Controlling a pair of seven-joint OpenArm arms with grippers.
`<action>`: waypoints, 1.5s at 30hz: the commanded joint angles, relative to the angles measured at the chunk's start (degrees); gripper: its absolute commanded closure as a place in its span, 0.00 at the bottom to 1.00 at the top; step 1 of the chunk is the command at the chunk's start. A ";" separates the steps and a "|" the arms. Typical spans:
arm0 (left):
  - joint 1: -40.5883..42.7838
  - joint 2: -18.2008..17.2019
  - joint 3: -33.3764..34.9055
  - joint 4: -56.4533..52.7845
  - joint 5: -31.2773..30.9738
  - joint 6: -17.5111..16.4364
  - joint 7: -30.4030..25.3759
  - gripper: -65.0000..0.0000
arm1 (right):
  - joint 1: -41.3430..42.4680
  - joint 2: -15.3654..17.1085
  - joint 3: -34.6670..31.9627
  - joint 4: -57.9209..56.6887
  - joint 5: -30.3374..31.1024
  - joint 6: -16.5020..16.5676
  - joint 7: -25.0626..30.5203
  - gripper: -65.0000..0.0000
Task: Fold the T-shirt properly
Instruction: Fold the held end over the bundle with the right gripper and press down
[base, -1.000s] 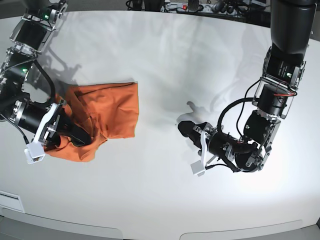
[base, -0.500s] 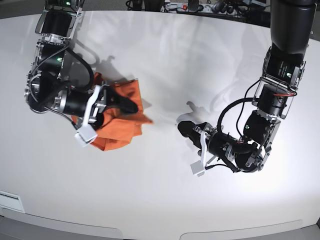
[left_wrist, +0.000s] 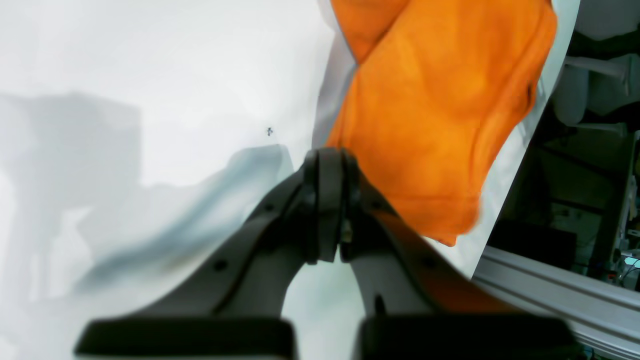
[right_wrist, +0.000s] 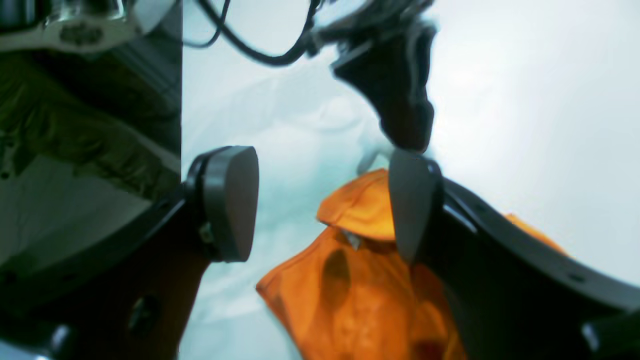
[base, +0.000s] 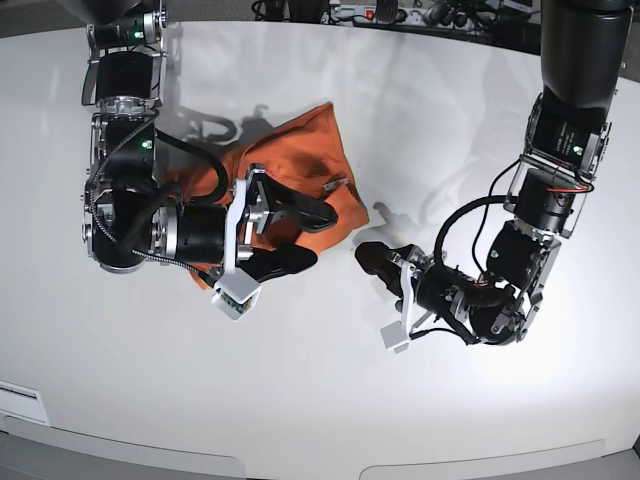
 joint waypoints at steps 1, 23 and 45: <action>-2.23 -0.20 -0.50 0.76 -1.36 -0.42 0.01 1.00 | 1.05 0.22 0.15 0.90 0.61 0.28 1.03 0.35; -6.38 -4.52 -0.50 0.79 -1.97 -0.39 0.01 1.00 | -1.33 -0.39 -13.75 0.59 -28.41 0.28 20.39 0.36; -6.36 -6.08 -0.50 0.76 -4.35 -0.59 0.01 1.00 | -0.44 0.22 -15.52 -3.06 -35.06 0.28 25.86 0.93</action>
